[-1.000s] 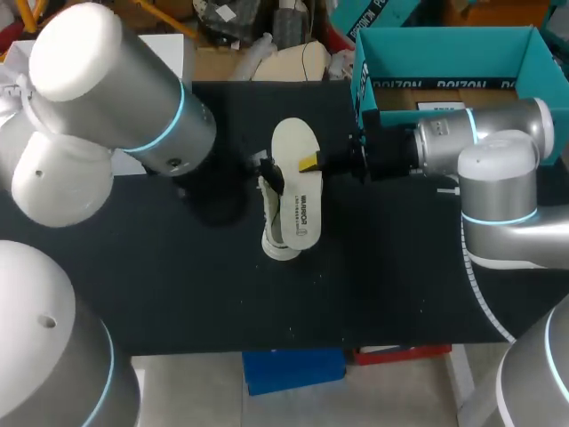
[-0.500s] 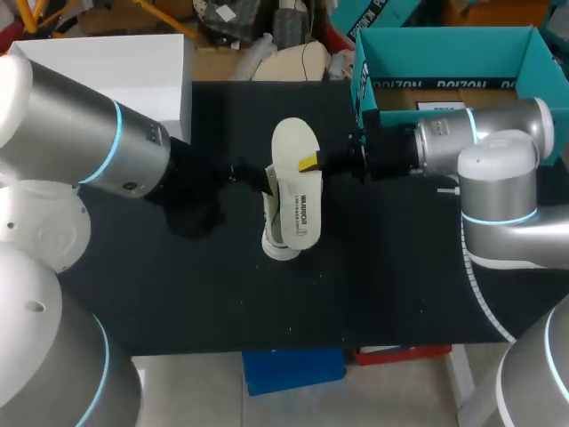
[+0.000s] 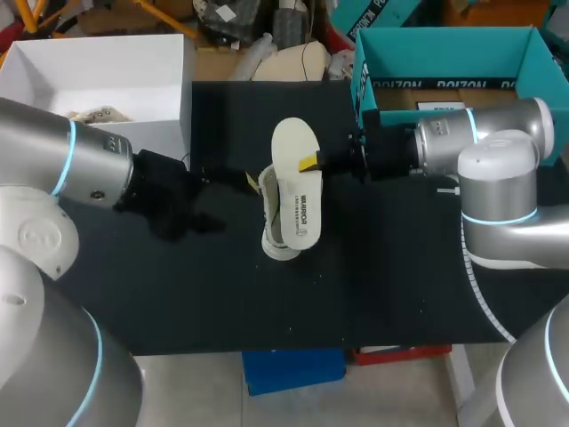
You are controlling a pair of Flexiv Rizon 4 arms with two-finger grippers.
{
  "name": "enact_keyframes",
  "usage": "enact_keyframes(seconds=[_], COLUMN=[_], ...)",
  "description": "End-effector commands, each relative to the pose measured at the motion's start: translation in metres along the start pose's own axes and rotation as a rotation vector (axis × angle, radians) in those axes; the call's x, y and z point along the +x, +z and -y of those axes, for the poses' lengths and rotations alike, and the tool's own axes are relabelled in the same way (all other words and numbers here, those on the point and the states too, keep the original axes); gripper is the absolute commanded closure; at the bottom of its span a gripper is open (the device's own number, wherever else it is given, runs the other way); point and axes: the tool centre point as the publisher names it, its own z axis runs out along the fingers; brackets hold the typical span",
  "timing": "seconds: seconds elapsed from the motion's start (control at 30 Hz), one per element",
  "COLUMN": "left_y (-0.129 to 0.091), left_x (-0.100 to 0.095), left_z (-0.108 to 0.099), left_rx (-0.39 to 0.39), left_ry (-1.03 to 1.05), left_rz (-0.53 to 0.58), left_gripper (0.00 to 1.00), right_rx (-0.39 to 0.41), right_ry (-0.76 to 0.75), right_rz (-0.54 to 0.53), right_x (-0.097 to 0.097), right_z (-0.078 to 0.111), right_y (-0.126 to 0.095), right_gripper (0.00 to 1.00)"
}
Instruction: Take the shoe out of the shoebox, open the shoe tongue, remove and reinsert the insole, then place the shoe into the shoebox
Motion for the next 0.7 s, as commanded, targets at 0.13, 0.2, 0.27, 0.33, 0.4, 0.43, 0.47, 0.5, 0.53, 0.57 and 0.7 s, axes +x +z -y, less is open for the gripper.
enact_keyframes(seconds=[0.13, 0.2, 0.27, 0.33, 0.4, 0.43, 0.47, 0.5, 0.53, 0.57, 0.7], left_y=[0.007, 0.007, 0.007, 0.007, 0.007, 0.007, 0.007, 0.007, 0.007, 0.010, 0.016], left_x=[0.008, 0.008, 0.008, 0.008, 0.008, 0.008, 0.008, 0.008, 0.010, 0.013, 0.020], left_z=[-0.006, -0.006, -0.006, -0.006, -0.006, -0.006, -0.006, -0.006, -0.006, -0.006, -0.007], left_rx=[0.022, 0.022, 0.022, 0.022, 0.022, 0.022, 0.022, 0.000, -0.044, -0.073, -0.098], left_ry=[0.018, 0.018, 0.018, 0.018, 0.018, 0.018, 0.018, 0.011, 0.025, 0.043, 0.000], left_rz=[0.326, 0.326, 0.326, 0.326, 0.326, 0.326, 0.326, 0.367, 0.387, 0.400, 0.515], left_gripper=[0.00, 0.00, 0.00, 0.00, 0.00, 0.00, 0.00, 0.00, 0.00, 0.00, 0.00], right_rx=[-0.002, -0.002, -0.002, -0.002, -0.002, -0.002, -0.002, -0.002, -0.002, -0.002, -0.002], right_ry=[0.000, 0.000, 0.000, 0.000, 0.000, 0.000, 0.000, 0.000, 0.000, 0.000, 0.000], right_rz=[0.001, 0.001, 0.001, 0.001, 0.001, 0.001, 0.001, 0.001, 0.001, 0.001, 0.001], right_x=[0.000, 0.000, 0.000, 0.000, 0.000, 0.000, 0.000, 0.000, 0.000, 0.000, 0.000], right_z=[0.000, 0.000, 0.000, 0.000, 0.000, 0.000, 0.000, 0.000, 0.000, 0.000, 0.000], right_y=[0.001, 0.001, 0.001, 0.001, 0.001, 0.001, 0.001, 0.001, 0.001, 0.001, 0.001], right_gripper=[1.00, 1.00, 1.00, 1.00, 1.00, 1.00, 1.00, 1.00, 1.00, 1.00, 1.00])
